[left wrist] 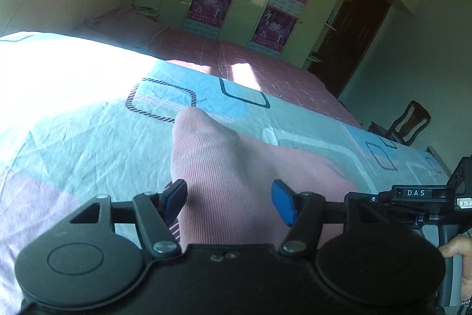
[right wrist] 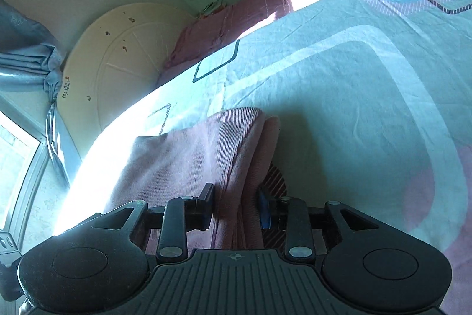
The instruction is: Fold small clothes
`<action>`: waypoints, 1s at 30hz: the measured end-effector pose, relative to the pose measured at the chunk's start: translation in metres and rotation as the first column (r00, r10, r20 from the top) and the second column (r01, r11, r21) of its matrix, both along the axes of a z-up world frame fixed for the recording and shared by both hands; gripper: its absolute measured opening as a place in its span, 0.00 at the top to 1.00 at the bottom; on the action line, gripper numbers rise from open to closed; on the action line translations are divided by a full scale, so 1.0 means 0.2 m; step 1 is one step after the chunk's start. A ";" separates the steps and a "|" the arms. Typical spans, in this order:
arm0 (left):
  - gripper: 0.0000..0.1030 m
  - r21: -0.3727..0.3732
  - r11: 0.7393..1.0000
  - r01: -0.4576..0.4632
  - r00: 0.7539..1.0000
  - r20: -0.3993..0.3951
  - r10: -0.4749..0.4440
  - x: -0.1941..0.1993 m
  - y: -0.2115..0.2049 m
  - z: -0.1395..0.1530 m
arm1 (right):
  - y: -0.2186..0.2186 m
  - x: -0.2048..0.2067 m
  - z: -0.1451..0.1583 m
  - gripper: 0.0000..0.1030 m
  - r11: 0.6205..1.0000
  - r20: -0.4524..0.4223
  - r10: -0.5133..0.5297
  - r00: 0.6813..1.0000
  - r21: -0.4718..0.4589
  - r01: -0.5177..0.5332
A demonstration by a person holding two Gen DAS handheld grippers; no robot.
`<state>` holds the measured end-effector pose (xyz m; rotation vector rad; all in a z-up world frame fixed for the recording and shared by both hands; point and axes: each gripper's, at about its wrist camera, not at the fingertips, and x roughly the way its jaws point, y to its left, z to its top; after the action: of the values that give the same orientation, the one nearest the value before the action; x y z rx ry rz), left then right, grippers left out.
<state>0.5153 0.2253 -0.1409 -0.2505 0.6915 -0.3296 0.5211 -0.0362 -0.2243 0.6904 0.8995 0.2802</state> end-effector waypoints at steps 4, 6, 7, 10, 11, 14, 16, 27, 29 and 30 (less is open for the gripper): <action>0.44 0.051 0.999 0.007 1.000 0.003 -0.007 0.13 -0.10 -0.01 | 0.04 0.09 -0.03 0.68 1.000 -0.005 0.001 1.000 -0.029 -0.001; 0.44 0.083 0.997 -0.001 1.000 0.003 0.001 0.17 -0.14 -0.03 | 0.08 0.13 -0.02 0.68 0.997 0.013 -0.002 1.000 -0.082 0.003; 0.44 0.105 0.994 -0.003 1.000 -0.007 0.004 0.21 -0.17 -0.05 | 0.10 0.13 -0.01 0.71 0.994 0.028 0.004 1.000 -0.111 0.000; 0.43 0.167 0.986 -0.023 0.998 -0.048 0.032 0.28 -0.18 -0.12 | 0.16 0.15 0.00 0.74 0.977 0.058 0.030 0.998 -0.212 -0.017; 0.42 0.168 0.985 -0.027 0.998 -0.054 0.037 0.28 -0.17 -0.14 | 0.17 0.16 -0.02 0.74 0.972 0.054 0.035 0.998 -0.233 -0.021; 0.42 0.178 0.983 -0.035 0.998 -0.053 0.045 0.27 -0.18 -0.12 | 0.12 0.16 -0.07 0.73 0.988 0.024 0.002 1.000 -0.157 0.002; 0.45 0.177 0.983 -0.041 0.998 -0.039 0.049 0.23 -0.18 -0.09 | 0.07 0.12 -0.04 0.73 0.993 0.018 0.000 1.000 -0.118 0.003; 0.45 0.182 0.983 0.005 1.000 -0.026 -0.001 -0.10 -0.15 -0.01 | 0.08 -0.23 0.16 0.37 0.992 0.016 0.101 0.995 -0.074 -0.100; 0.45 0.183 0.983 0.010 1.000 -0.030 -0.004 -0.16 -0.15 -0.01 | 0.11 -0.29 0.12 0.37 0.988 -0.007 0.121 0.993 -0.096 -0.121; 0.45 0.184 0.983 0.012 0.999 -0.036 -0.005 -0.18 -0.15 -0.01 | 0.11 -0.32 0.10 0.37 0.986 -0.022 0.126 0.992 -0.106 -0.127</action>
<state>0.4788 0.1953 -0.1424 -0.0778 0.7533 -0.2679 0.4572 -0.0138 -0.2036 0.5373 0.9677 0.3374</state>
